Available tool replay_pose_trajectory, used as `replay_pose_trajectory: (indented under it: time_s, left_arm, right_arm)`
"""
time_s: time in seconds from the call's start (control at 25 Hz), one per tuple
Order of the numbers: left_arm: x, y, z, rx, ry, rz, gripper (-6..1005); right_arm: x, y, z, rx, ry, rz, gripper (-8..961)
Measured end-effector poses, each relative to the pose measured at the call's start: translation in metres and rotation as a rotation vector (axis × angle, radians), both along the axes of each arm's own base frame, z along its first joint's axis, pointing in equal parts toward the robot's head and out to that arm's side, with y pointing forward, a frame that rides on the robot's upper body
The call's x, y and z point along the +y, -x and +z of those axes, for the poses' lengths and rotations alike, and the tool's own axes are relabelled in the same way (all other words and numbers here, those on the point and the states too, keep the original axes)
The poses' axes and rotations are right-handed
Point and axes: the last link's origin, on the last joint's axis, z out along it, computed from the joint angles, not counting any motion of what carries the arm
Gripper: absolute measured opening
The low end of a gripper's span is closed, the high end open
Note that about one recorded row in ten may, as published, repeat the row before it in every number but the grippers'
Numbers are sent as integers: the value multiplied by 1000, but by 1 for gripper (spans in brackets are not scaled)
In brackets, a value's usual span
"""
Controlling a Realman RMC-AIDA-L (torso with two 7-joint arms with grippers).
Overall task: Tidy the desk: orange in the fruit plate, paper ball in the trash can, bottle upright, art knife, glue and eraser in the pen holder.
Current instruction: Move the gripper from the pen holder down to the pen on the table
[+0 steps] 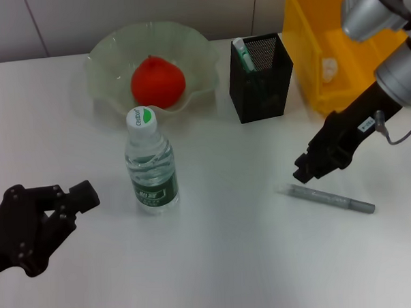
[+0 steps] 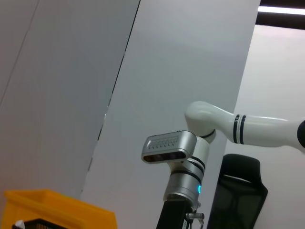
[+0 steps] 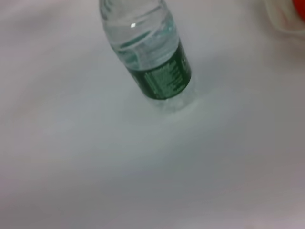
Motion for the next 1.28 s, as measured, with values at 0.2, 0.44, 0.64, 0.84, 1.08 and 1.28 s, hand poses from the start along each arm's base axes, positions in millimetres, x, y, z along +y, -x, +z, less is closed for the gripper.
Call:
replay_pose_trajectory:
  time_s: [0.2,0.44,0.64,0.84,1.08,1.28]
  left_arm:
    - [-1,1,-2,10,7,-1,36]
    - [0,0,-8,37,36,-8,36]
    - [0,0,-13,66,53,-14,37]
    - [0,1,-16,82,56,-20,37]
    - [2,0,-15,90,58,-28,37]
    - [2,1,-15,93,57,-31,37]
  right_arm:
    - [-2,-2,-10,-61,15,-7,256]
    - [-2,-3,-21,-193,41,-22,260]
    - [0,1,-29,-232,27,-24,271]
    - [3,3,-29,-242,7,-21,331]
    - [7,7,-31,-255,-6,-8,332]
    - [6,6,-37,-275,-6,3,332]
